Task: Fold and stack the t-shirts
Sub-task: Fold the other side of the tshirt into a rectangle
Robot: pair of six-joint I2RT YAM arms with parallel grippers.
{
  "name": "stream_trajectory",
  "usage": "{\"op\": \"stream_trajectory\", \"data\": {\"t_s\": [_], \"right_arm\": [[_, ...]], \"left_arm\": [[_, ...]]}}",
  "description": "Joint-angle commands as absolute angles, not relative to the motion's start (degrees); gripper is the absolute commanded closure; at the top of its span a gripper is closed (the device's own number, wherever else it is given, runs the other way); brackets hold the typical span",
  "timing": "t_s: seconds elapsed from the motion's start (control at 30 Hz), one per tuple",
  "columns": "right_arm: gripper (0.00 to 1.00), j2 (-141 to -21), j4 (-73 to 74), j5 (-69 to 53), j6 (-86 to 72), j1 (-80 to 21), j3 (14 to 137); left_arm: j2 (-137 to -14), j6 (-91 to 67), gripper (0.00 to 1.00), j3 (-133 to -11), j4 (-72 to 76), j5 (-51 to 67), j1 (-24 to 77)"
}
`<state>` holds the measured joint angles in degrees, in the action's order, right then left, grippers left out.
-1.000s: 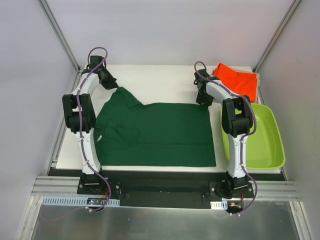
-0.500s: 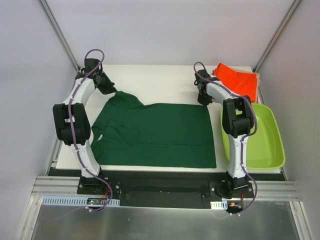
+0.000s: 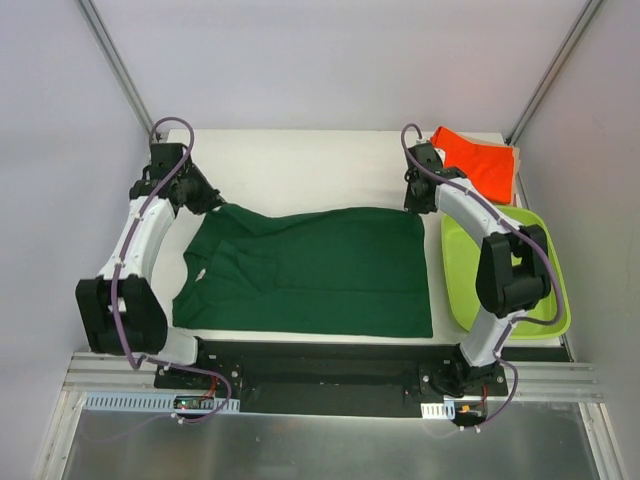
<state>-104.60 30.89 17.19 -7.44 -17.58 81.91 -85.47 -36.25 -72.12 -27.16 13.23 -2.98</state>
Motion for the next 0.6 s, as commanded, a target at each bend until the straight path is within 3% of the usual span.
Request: {"op": "stream_trajectory", "data": {"t_s": [0.0,0.57], "right_arm": [[0.98,-96.5,29.4,16.3,-5.4,-18.2,77.3],[0.97,-81.8,29.5,11.3,-4.5,-19.5,65.8]], "left_arm": [[-75.1,-37.0,1.0,-66.5,-29.2,9.2,-2.6],[-50.2,-39.6,1.0,-50.2,-35.4,4.4,-2.5]]}}
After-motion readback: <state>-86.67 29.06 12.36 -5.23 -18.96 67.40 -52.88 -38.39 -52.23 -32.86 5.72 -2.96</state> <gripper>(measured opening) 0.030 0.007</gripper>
